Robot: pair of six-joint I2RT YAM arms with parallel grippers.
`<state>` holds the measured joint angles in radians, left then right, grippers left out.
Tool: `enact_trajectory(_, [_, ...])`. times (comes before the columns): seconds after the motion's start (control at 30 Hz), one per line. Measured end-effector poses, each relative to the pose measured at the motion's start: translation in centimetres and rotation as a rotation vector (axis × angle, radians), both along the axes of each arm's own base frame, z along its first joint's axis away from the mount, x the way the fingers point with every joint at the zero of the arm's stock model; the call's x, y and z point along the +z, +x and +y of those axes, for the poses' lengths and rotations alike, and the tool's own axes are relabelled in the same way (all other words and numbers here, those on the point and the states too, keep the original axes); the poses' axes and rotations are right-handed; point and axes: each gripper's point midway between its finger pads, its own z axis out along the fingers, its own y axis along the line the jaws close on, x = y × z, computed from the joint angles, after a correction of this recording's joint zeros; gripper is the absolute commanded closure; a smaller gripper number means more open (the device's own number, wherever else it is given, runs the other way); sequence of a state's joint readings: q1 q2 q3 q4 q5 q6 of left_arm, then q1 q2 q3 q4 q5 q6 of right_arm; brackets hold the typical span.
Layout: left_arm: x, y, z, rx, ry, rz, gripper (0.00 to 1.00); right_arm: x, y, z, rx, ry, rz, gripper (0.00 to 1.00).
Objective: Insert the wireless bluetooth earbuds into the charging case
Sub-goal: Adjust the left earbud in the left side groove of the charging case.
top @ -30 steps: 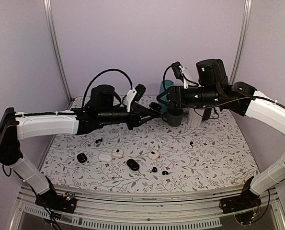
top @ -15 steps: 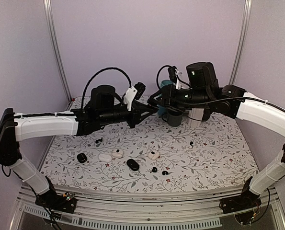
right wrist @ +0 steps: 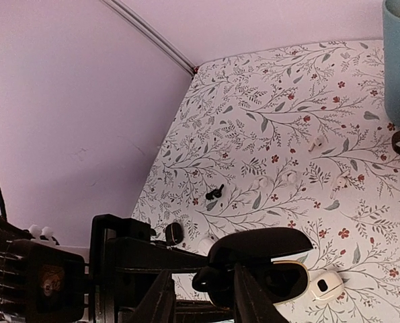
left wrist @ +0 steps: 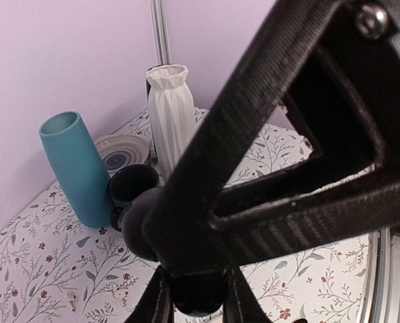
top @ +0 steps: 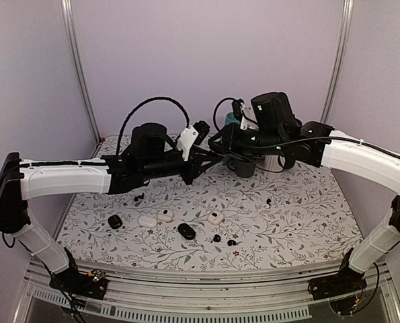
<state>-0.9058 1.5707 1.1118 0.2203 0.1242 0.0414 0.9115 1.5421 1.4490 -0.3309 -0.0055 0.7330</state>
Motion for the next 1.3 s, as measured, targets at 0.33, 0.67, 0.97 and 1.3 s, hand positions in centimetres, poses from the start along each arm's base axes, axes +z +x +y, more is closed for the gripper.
enact_trajectory(0.33, [-0.2,0.2,0.2,0.015,0.019,-0.017,1.00,-0.5,0.3,0.5,0.006,-0.014,0.005,0.78])
enact_trajectory(0.67, [-0.6,0.5,0.5,0.039,0.048,-0.026,1.00,-1.1,0.5,0.9,0.018,-0.044,0.005,0.85])
enact_trajectory(0.97, [-1.4,0.2,0.6,0.035,0.079,-0.008,1.00,-1.4,0.5,0.7,0.026,-0.081,-0.011,0.91])
enact_trajectory(1.3, [-1.6,0.0,0.6,0.030,0.084,-0.003,1.00,-2.0,0.1,0.9,0.061,-0.105,-0.012,0.82])
